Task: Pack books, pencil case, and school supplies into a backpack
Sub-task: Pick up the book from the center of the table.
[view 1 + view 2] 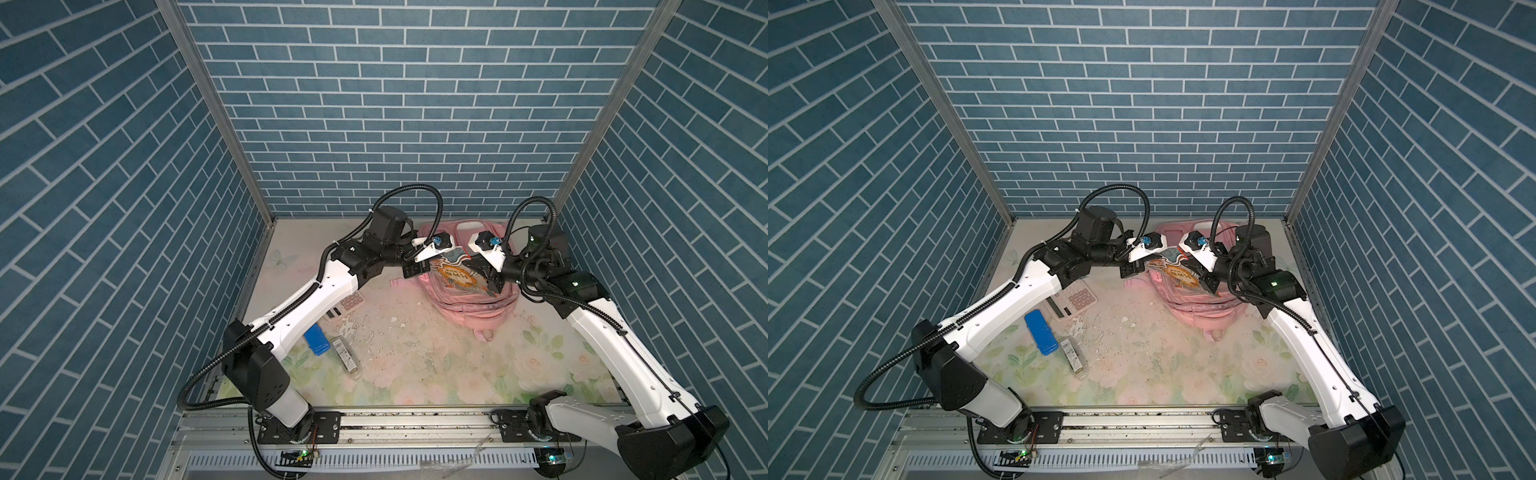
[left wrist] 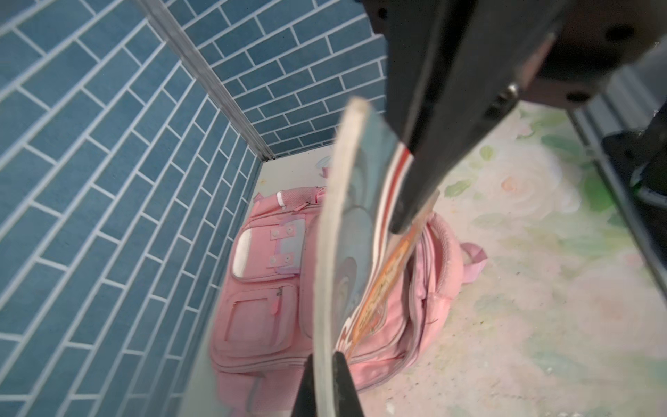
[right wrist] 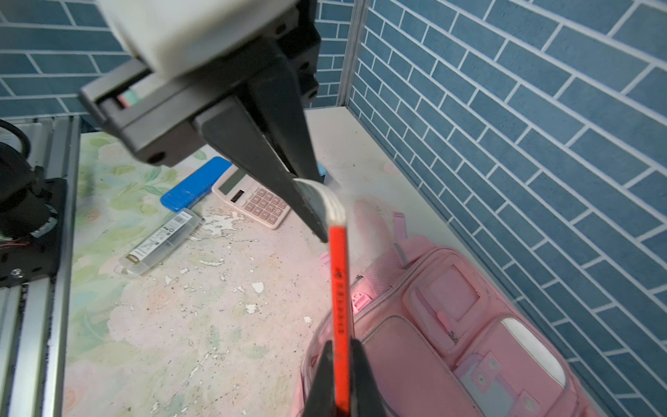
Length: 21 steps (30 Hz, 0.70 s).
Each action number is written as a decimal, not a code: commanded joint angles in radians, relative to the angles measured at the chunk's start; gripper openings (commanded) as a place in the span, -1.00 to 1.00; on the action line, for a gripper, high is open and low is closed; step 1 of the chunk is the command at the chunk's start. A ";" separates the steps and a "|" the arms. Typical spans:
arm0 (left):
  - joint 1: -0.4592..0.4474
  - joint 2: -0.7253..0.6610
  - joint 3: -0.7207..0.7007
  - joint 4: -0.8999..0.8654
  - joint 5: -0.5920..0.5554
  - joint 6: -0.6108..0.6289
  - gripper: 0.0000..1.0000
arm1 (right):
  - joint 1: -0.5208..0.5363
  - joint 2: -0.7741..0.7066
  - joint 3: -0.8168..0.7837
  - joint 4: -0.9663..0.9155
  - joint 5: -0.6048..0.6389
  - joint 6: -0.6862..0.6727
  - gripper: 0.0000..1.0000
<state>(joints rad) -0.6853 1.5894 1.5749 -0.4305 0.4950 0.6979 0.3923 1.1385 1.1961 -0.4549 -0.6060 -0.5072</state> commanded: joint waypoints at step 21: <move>0.188 -0.041 0.042 0.294 0.440 -0.641 -1.00 | -0.467 -0.325 -0.545 0.885 -0.293 0.696 0.52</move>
<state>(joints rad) -0.4992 1.5932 1.6352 -0.2550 0.8394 0.1596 -0.0643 0.8021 0.6956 0.1997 -0.7589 -0.0090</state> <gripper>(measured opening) 0.081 0.763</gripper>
